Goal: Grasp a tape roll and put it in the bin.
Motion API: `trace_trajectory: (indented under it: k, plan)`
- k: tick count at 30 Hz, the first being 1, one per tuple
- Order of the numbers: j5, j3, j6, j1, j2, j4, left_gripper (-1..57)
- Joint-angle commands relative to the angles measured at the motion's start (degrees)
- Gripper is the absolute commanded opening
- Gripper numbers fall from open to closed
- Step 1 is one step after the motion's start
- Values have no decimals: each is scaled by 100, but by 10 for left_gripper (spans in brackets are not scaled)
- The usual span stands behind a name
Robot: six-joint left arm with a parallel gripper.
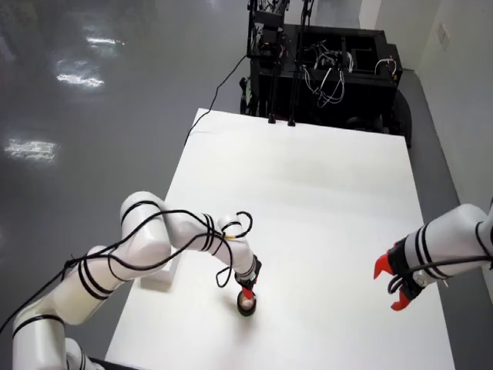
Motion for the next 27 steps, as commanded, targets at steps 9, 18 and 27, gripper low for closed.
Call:
trace_trajectory:
  k: [9,18,27]
  plan:
    - [-50,-142,-18,-32,438,-8,-6]
    - [609,-774,44,-32,675,0,-6]
    - [1382,-1064,44,117,438,62,-6]
